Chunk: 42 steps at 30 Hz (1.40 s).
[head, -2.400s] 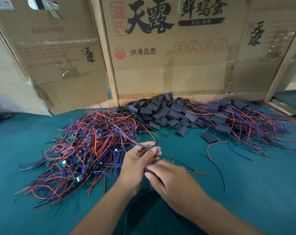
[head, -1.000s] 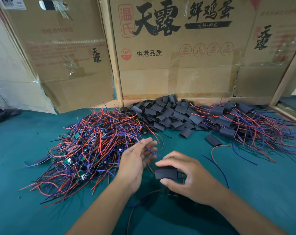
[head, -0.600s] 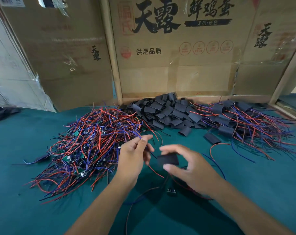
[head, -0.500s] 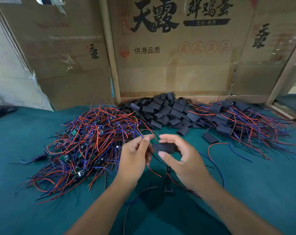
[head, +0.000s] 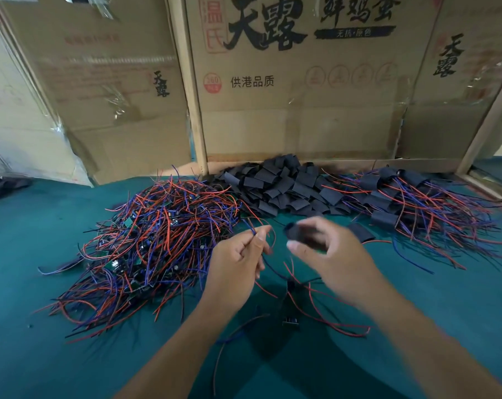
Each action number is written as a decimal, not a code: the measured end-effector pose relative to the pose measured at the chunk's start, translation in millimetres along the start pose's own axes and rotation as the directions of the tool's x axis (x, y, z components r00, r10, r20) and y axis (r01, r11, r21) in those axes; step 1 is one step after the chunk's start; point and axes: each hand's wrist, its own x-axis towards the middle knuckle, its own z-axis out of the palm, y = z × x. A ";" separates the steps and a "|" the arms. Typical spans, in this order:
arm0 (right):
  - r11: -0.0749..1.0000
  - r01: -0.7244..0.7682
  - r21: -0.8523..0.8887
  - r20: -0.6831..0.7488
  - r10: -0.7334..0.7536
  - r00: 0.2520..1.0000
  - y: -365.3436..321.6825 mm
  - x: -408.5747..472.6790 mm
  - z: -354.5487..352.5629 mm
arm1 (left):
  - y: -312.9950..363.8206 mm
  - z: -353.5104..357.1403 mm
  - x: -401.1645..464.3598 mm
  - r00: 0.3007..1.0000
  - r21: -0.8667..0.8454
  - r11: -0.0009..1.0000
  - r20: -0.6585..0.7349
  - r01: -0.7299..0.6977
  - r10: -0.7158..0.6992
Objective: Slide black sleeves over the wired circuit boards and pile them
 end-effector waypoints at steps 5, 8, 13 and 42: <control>0.966 0.135 0.221 0.017 -0.143 0.990 -44.1 22.1 1.6 | 4.5 1.6 -4.9 0.996 0.162 0.983 0.031 -0.088 0.084; 0.974 0.228 0.018 -0.020 -0.227 0.974 -53.7 22.7 13.8 | 4.7 -0.3 -4.9 0.997 0.155 0.985 0.022 -0.073 0.070; 0.973 0.216 0.079 -0.186 -0.198 0.962 -48.2 17.8 25.5 | 4.8 0.0 -3.0 0.992 0.245 0.962 0.016 -0.121 0.121; 0.995 0.010 -0.101 -0.132 -0.024 0.991 -10.4 19.9 40.0 | 4.4 -4.0 -1.1 0.992 0.107 0.992 0.097 0.068 -0.079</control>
